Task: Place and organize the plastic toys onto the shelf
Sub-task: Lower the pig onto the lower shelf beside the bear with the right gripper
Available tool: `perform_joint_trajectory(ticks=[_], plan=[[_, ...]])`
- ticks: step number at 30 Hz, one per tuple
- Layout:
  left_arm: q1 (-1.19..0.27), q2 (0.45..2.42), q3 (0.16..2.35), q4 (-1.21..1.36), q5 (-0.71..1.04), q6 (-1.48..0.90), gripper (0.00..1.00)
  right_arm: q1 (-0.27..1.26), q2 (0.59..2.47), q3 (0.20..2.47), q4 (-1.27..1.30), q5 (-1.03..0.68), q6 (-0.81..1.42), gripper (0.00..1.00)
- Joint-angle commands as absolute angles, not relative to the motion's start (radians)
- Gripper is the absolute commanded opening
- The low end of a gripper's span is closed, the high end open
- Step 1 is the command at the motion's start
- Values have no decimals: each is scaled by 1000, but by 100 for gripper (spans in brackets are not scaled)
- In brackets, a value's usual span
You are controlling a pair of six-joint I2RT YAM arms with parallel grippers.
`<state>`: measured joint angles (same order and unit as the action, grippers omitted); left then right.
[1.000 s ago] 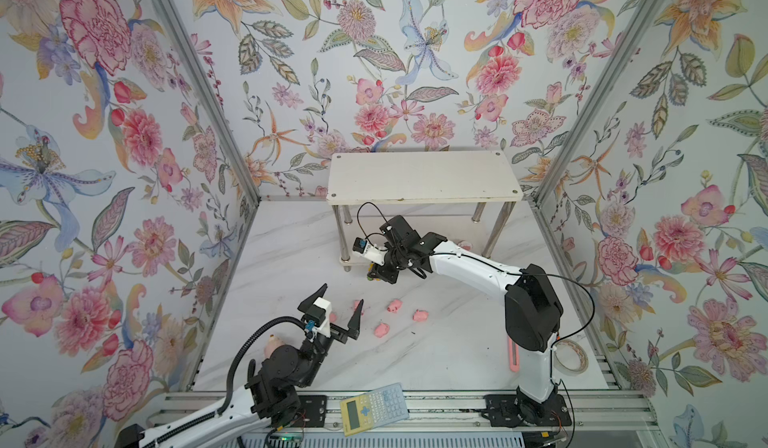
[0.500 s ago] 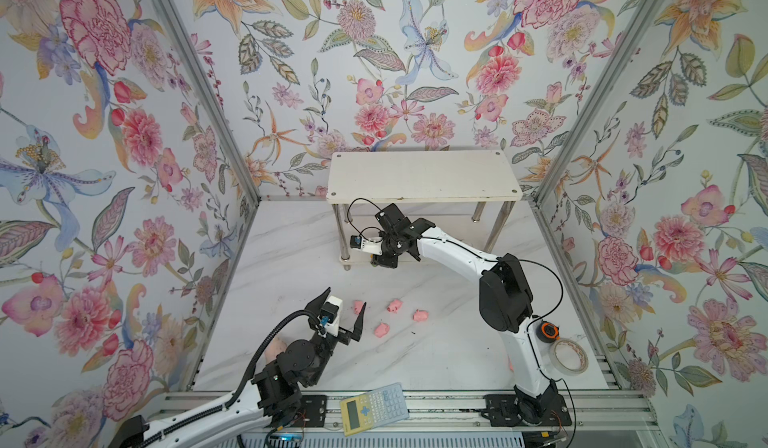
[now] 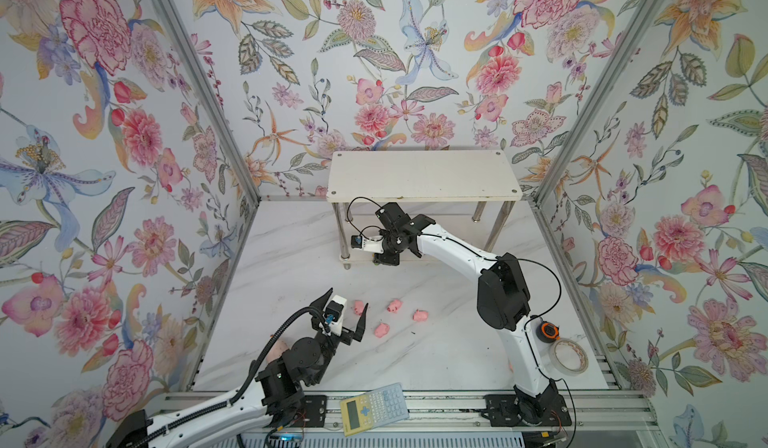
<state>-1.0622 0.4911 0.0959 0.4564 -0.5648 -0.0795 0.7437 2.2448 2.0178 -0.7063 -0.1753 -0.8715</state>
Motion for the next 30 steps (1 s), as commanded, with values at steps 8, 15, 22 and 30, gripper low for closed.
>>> perform_joint_trajectory(ticks=[8,15,22,30], plan=[[-1052,534,129,511,-563,-94,99,707,2275,2071,-723,-155,-938,5],[-1041,550,130,521,-554,-97,99,714,2292,2081,-726,-194,-946,5],[-1032,569,136,525,-541,-100,99,713,2321,2099,-726,-187,-953,12],[-1022,584,130,538,-531,-109,99,708,2337,2115,-725,-180,-945,49]])
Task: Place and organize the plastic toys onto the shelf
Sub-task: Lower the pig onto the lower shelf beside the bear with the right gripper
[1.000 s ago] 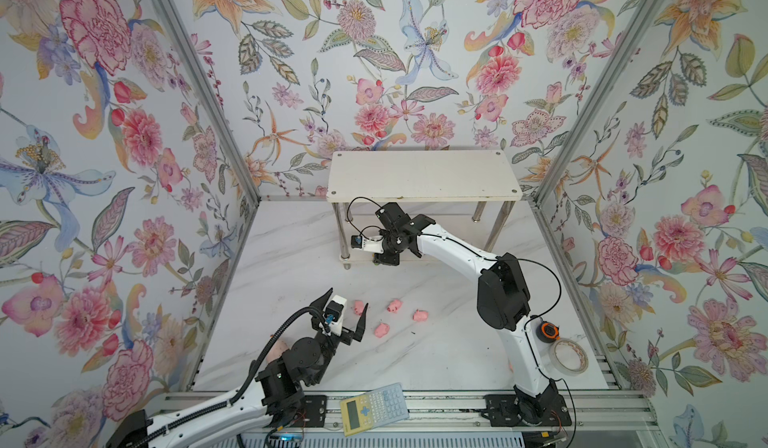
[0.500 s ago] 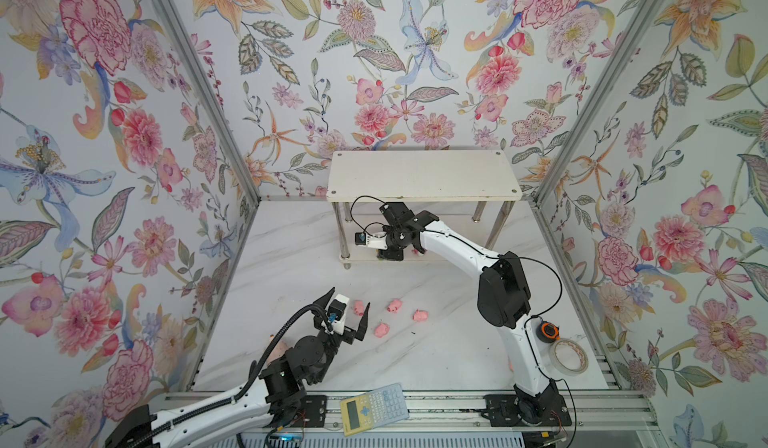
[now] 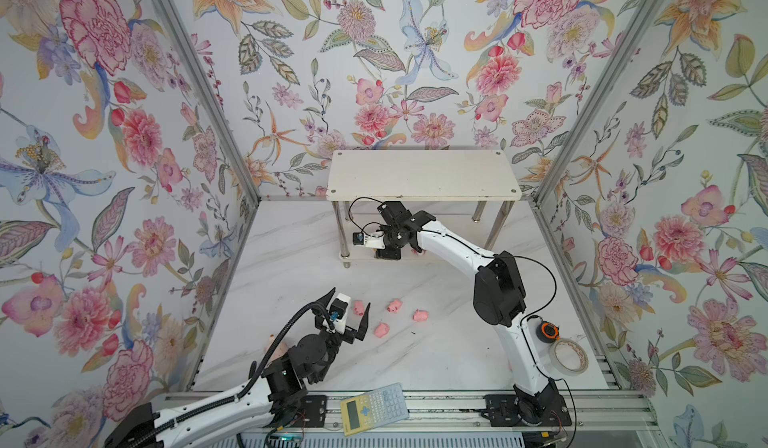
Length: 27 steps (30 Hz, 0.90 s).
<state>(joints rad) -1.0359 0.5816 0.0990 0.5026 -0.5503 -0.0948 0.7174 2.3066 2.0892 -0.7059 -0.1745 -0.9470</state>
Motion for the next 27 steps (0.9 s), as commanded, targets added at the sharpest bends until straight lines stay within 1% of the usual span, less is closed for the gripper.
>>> perform_joint_trajectory(ticks=[1,3,7,19,20,27], plan=[[-1019,586,131,538,-528,-110,99,706,2339,2117,-726,-179,-943,51],[-1019,589,132,537,-525,-112,99,707,2339,2118,-725,-179,-942,55],[-1015,594,127,543,-520,-116,100,702,2339,2126,-726,-177,-931,58],[-1006,594,123,545,-506,-132,99,693,2349,2156,-723,-204,-876,79],[-1007,594,124,544,-506,-132,99,694,2351,2158,-724,-206,-872,99],[-1003,598,122,549,-500,-133,99,696,2347,2161,-721,-221,-853,99]])
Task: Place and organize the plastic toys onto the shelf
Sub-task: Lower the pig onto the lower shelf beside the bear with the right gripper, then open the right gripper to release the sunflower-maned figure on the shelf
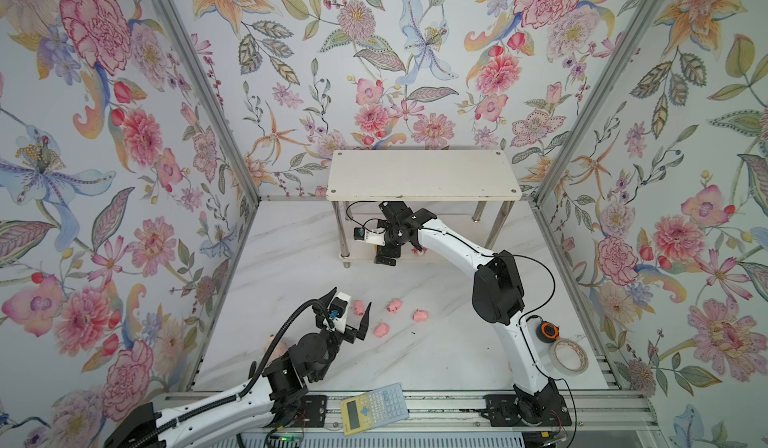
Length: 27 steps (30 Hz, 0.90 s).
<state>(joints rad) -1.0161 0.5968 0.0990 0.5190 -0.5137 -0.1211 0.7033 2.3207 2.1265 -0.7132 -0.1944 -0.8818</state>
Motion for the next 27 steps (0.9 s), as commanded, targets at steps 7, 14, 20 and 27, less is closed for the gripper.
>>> perform_joint_trajectory(ticks=[7,14,20,27], plan=[[-1002,589,120,548,-494,-133,99,711,2303,2136,-723,-228,-829,99],[-1002,510,105,520,-484,-150,99,741,2223,2084,-719,-226,-799,99],[-1002,436,103,455,-463,-167,99,774,2186,2037,-718,-213,-775,99],[-1002,413,107,427,-443,-186,99,791,2169,2015,-701,-187,-744,99]])
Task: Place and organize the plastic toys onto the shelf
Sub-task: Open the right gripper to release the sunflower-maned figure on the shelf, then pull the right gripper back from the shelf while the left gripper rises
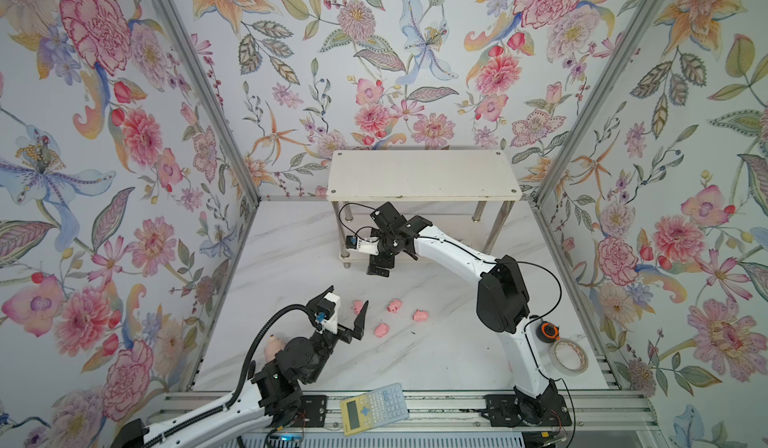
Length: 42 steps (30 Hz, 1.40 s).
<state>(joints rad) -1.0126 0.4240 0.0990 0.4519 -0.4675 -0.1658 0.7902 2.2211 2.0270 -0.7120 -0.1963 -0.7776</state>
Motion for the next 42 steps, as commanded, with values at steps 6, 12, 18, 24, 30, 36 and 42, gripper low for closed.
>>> perform_joint_trajectory(ticks=[6,12,18,24,30,36,42], plan=[[-1002,423,112,429,-432,-190,99,791,2126,1965,-674,-196,-731,99],[-1001,449,114,443,-427,-190,99,789,2079,1898,-641,-223,-711,99],[-1002,462,114,453,-424,-193,99,784,1982,1762,-557,-278,-659,99],[-1001,460,115,441,-461,-205,99,778,1855,1555,-376,-337,-536,99],[-1002,458,117,425,-463,-213,99,759,1754,1385,-222,-418,-384,99],[-997,503,136,416,-535,-213,74,745,1605,1184,-80,-534,-261,87],[-942,601,175,411,-532,-246,34,730,1465,993,30,-546,-100,7]])
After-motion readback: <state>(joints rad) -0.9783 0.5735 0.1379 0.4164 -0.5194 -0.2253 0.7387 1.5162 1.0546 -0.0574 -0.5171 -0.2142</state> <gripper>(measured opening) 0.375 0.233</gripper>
